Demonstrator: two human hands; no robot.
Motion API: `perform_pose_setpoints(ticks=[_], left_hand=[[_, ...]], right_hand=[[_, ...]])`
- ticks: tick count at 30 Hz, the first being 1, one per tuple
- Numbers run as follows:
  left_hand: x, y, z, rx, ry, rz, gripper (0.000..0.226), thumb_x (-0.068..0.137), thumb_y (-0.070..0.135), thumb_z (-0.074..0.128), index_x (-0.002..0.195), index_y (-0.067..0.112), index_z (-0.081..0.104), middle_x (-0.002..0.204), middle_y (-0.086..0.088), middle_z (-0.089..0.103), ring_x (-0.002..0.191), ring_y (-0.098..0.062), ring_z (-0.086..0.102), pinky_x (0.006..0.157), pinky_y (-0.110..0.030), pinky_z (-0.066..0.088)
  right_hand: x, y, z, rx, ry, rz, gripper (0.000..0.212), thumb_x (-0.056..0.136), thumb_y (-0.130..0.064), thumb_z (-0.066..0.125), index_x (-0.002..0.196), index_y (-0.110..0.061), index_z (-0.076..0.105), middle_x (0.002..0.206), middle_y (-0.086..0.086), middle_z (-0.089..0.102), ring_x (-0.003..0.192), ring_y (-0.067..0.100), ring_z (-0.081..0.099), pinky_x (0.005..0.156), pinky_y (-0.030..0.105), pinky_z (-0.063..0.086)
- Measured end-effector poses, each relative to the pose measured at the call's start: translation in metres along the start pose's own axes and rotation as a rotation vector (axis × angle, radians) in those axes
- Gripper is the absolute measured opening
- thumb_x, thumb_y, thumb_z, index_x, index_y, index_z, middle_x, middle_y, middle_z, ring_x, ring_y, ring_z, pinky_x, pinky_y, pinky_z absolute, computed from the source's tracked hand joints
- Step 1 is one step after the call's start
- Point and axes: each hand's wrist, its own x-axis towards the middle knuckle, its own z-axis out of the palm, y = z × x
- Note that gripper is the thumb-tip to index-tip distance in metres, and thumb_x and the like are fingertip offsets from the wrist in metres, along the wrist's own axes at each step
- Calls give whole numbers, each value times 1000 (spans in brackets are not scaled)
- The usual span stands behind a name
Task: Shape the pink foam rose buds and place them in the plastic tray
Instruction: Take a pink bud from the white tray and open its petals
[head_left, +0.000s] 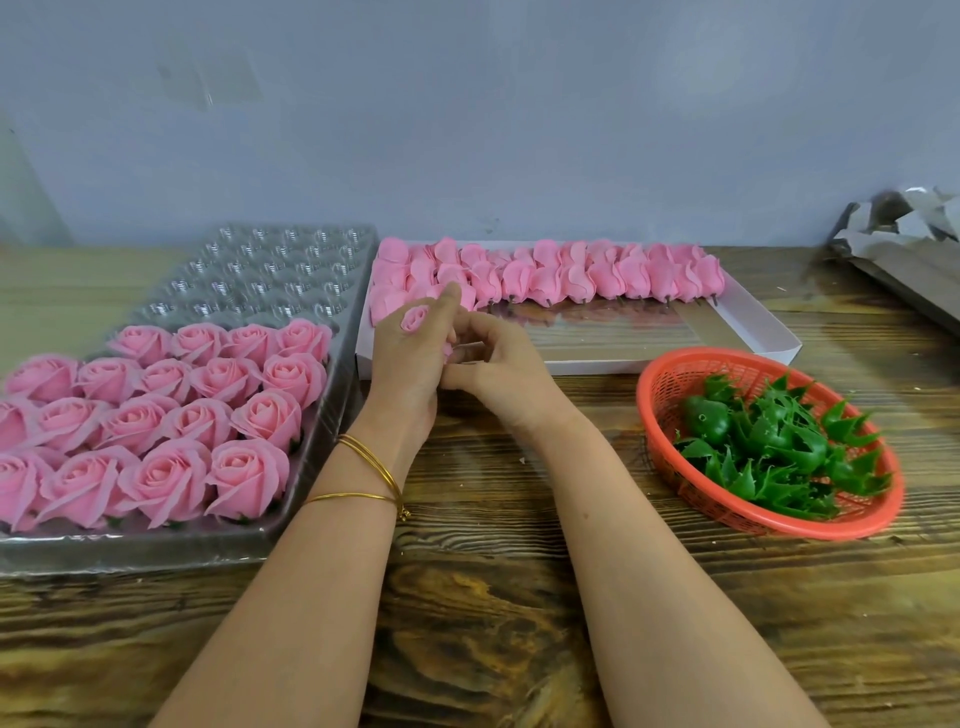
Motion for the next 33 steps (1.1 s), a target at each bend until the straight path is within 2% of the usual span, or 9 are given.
perform_pose_setpoints(ticks=[3, 5, 8, 11, 15, 19, 25, 29, 33], left_hand=[[0, 1, 1, -31, 12, -30, 36, 90, 29, 66, 55, 22, 66, 63, -7, 57, 69, -24, 60, 67, -35, 54], [0, 1, 1, -30, 5, -38, 36, 91, 31, 65, 56, 24, 70, 63, -5, 61, 67, -21, 63, 64, -31, 55], [-1, 1, 1, -16, -1, -35, 35, 91, 32, 65, 58, 21, 66, 63, -3, 60, 64, -16, 62, 60, -27, 55], [-2, 1, 0, 5, -19, -26, 33, 91, 32, 65, 62, 16, 60, 61, 0, 58, 62, -12, 61, 58, -25, 53], [-3, 1, -1, 32, -36, -3, 34, 91, 30, 64, 65, 10, 58, 64, -4, 54, 71, -16, 58, 70, -30, 53], [-4, 3, -1, 31, -24, 16, 27, 91, 28, 64, 86, 1, 60, 79, -13, 47, 77, -24, 48, 78, -40, 49], [0, 1, -1, -32, 16, -19, 29, 91, 26, 65, 68, 9, 61, 64, -8, 57, 70, -24, 60, 70, -38, 56], [1, -2, -1, -51, 5, -26, 31, 91, 28, 65, 62, 17, 69, 65, -7, 64, 65, -20, 65, 58, -29, 57], [1, -3, -1, -25, -15, -21, 36, 92, 32, 62, 59, 20, 69, 64, -5, 64, 66, -17, 65, 61, -29, 58]], right_hand=[[1, 1, 1, -41, 30, -26, 38, 76, 14, 69, 113, 9, 58, 95, 11, 60, 81, 16, 54, 72, 19, 49], [1, 2, 2, -53, 51, -34, 36, 76, 13, 71, 109, 7, 58, 90, 5, 59, 77, 12, 53, 69, 15, 48], [2, 4, 2, -52, 67, -50, 30, 76, 14, 70, 101, 3, 57, 85, 0, 57, 71, 9, 50, 65, 12, 47], [3, 5, 1, -72, 62, -69, 28, 77, 13, 69, 103, 10, 60, 88, 10, 59, 74, 13, 52, 67, 15, 47], [2, 4, 0, -33, 27, -68, 20, 82, 12, 65, 100, 4, 65, 80, 3, 58, 64, 5, 50, 65, 14, 44], [2, 4, 0, -23, -8, -37, 19, 85, 9, 61, 102, 3, 69, 81, 21, 58, 77, 21, 47, 75, 31, 40], [3, 5, 0, -30, 27, -40, 30, 77, 16, 63, 102, 0, 63, 79, -1, 58, 59, -1, 51, 63, 11, 45], [6, 8, 0, -19, 48, -48, 33, 75, 16, 69, 99, -4, 57, 84, -2, 59, 65, 2, 53, 64, 12, 48], [7, 12, -1, -41, 53, -69, 31, 75, 16, 70, 97, -2, 56, 81, -4, 58, 57, -7, 53, 61, 9, 46]])
